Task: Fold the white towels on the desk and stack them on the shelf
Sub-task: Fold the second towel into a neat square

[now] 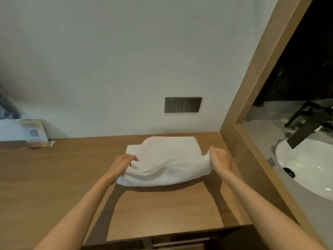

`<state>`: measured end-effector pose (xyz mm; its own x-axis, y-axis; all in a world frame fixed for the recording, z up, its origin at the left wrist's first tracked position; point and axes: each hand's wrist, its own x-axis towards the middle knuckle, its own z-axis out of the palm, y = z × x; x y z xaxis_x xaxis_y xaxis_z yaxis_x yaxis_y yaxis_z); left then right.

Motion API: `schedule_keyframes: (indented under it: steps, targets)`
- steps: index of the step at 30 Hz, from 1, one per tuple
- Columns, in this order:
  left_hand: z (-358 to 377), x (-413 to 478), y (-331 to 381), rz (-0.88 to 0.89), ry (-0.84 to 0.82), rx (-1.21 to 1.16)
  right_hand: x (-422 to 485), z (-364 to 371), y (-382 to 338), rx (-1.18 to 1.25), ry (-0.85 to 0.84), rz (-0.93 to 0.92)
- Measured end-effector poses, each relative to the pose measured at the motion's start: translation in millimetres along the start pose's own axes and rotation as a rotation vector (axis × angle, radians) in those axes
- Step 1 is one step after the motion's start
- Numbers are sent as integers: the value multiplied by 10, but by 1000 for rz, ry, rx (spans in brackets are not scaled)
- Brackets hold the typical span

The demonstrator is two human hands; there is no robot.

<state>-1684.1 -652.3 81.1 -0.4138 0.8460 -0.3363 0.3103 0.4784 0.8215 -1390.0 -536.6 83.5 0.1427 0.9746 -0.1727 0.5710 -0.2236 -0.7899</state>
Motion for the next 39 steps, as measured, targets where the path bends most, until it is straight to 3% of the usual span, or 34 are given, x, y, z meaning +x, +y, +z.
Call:
schedule_keyframes:
  steps: [4,7,10,14,19,23,29,34,39]
  targets:
    - [168,-56,-374,-180,-302,231,-72,54,365,-368,-310,30]
    - [225,-42,-534,-312,-543,427,-45,70,480,-623,-679,129]
    - [277,38,-587,-308,-440,342,-24,90,471,-849,-952,213]
    - [299,286,-599,-144,-66,281,115,282,394,-743,-848,104]
    - [290,705,-646,-119,138,242,171,500,189,-652,-595,-81]
    - [330,958,-546,-85,83,216,289,764,107,-642,-608,-126]
    - [359,1354,-484,-309,34,4,461,1076,20,-652,-686,-127]
    - [380,1533,-382,-370,-88,-9,588,1212,-15,-810,-714,-159]
    - [355,1585,-375,-417,-189,-389,684,1267,-71,-865,-741,-164]
